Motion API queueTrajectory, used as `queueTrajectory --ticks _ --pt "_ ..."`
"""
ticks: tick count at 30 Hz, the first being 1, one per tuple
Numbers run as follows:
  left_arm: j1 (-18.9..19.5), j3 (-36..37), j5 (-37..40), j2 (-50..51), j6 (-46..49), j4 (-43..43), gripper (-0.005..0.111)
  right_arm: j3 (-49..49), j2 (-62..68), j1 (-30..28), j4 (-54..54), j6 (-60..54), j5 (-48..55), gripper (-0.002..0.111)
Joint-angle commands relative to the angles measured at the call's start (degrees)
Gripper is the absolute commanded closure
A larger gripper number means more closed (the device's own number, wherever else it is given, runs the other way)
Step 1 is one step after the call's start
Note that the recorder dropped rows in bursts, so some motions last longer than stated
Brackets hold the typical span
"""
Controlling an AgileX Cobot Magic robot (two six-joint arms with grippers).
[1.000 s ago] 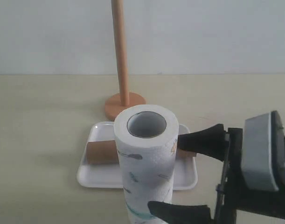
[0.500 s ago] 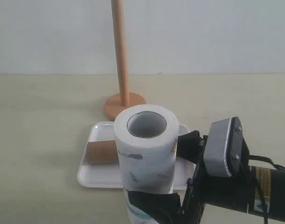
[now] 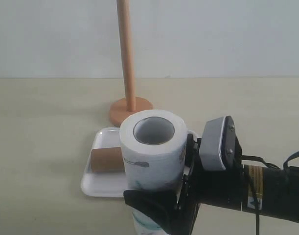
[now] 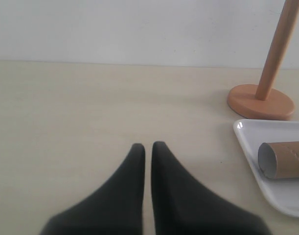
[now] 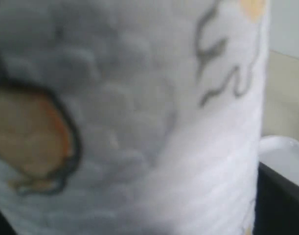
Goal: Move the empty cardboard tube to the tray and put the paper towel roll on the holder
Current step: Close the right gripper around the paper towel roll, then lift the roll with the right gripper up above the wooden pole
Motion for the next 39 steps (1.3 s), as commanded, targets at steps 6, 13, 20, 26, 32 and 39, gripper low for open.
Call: queueTrajectory --ticks 6,13,20,26,32,39 --pt "0.06 0.16 0.07 -0.19 0.14 0.03 0.103 -0.24 0.11 0.10 2.66 0.79 -0.75 0.106" --pt "0.06 0.16 0.07 -0.19 0.14 0.03 0.103 -0.24 0.11 0.10 2.81 1.74 -0.75 0.106" --pt "0.06 0.16 0.07 -0.19 0.14 0.03 0.103 -0.24 -3.61 0.10 -5.44 11.08 -0.75 0.109" --pt "0.06 0.16 0.07 -0.19 0.14 0.03 0.103 -0.13 -18.56 0.10 -7.94 18.84 1.00 0.109" --pt "0.06 0.16 0.07 -0.19 0.14 0.03 0.103 -0.39 -33.72 0.10 1.42 21.19 20.75 0.109" --pt "0.06 0.16 0.07 -0.19 0.14 0.03 0.103 -9.89 -41.81 0.10 10.60 12.71 48.96 0.109"
